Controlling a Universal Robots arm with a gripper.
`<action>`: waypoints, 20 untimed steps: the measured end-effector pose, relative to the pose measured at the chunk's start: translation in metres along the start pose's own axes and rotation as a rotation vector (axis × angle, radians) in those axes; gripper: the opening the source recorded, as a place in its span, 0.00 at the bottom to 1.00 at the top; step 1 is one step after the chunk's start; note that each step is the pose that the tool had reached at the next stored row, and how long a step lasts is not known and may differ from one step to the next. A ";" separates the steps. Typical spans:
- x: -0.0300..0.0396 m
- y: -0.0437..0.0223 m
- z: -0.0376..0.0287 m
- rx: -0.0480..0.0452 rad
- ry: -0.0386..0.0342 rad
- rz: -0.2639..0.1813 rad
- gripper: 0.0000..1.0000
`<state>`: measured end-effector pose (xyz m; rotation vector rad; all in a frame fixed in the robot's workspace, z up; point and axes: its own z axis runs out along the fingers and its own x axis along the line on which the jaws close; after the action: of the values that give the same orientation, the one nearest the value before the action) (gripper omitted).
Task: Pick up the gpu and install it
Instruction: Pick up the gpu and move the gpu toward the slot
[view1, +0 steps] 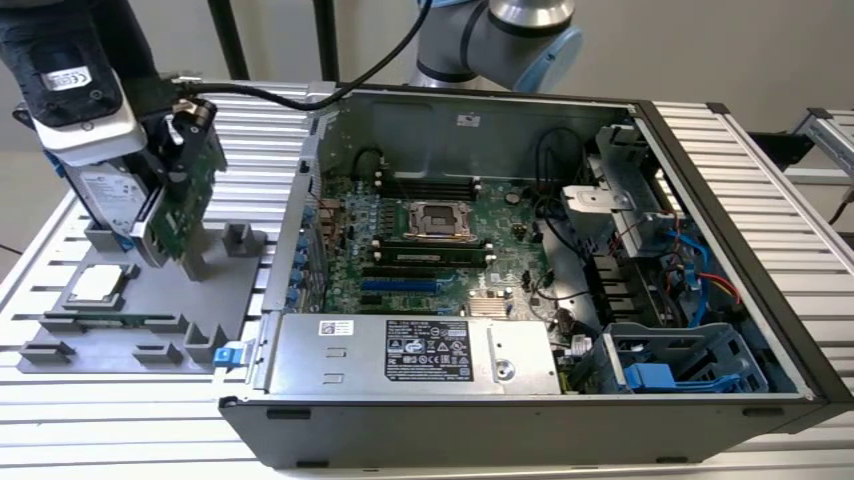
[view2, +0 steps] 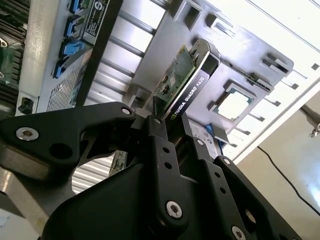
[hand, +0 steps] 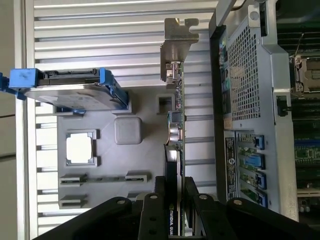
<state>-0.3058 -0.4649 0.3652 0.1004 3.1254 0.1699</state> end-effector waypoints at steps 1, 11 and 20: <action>0.0000 0.0002 -0.0016 0.0000 0.0000 0.000 0.00; -0.0001 0.0021 -0.0189 0.0000 0.0000 0.000 0.00; -0.0002 0.0035 -0.0316 0.0000 0.0001 0.000 0.00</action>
<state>-0.3059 -0.4649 0.3969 0.1005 3.1254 0.1698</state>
